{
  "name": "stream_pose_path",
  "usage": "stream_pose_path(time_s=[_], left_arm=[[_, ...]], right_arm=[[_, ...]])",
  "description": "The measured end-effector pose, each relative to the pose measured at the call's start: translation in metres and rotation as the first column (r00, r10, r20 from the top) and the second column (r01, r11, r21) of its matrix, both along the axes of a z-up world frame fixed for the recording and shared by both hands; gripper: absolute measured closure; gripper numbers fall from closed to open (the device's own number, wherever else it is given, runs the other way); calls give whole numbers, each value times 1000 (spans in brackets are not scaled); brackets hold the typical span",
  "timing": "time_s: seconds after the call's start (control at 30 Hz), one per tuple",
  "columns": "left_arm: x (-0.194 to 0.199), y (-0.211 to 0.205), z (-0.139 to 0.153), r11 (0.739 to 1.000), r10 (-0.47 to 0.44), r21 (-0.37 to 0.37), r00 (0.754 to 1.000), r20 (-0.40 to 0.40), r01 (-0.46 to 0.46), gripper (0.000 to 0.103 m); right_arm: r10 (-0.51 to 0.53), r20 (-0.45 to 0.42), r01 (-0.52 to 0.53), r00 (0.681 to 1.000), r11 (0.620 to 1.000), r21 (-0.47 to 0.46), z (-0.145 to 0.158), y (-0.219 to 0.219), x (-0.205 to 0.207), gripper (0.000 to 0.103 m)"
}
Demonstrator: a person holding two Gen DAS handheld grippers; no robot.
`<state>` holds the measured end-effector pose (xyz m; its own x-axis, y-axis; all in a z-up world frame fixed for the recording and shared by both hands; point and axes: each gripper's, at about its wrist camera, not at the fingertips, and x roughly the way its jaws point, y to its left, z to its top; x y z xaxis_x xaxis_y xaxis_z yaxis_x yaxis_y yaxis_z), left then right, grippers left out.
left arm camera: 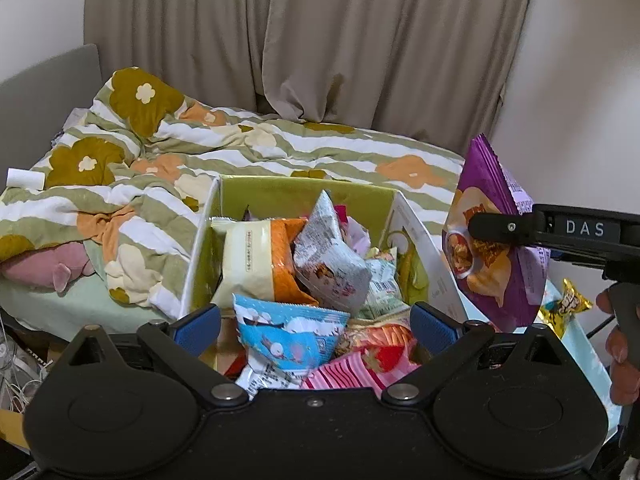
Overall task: Organize snacks
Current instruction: 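Carry both bags into the box and open both tools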
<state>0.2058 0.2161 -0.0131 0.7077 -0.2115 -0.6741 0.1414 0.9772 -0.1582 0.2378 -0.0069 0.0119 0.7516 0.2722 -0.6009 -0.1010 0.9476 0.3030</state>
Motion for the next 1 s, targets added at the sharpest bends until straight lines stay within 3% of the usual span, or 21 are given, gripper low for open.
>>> stream_pose_path(time_s=[0.47, 0.53, 0.6, 1.0], left_arm=[[15, 17, 18, 996, 87, 26, 996, 36, -88, 1], [17, 19, 17, 995, 92, 20, 995, 35, -93, 1], [18, 19, 16, 996, 92, 15, 995, 32, -92, 1], [6, 16, 16, 995, 100, 2, 994, 34, -101, 1]], right_arm=[[58, -11, -57, 998, 997, 58, 5, 32, 41, 22], [52, -41, -49, 998, 997, 60, -1, 35, 47, 16], [45, -73, -41, 996, 998, 56, -9, 37, 51, 0], [35, -46, -32, 998, 997, 69, -11, 26, 30, 0]])
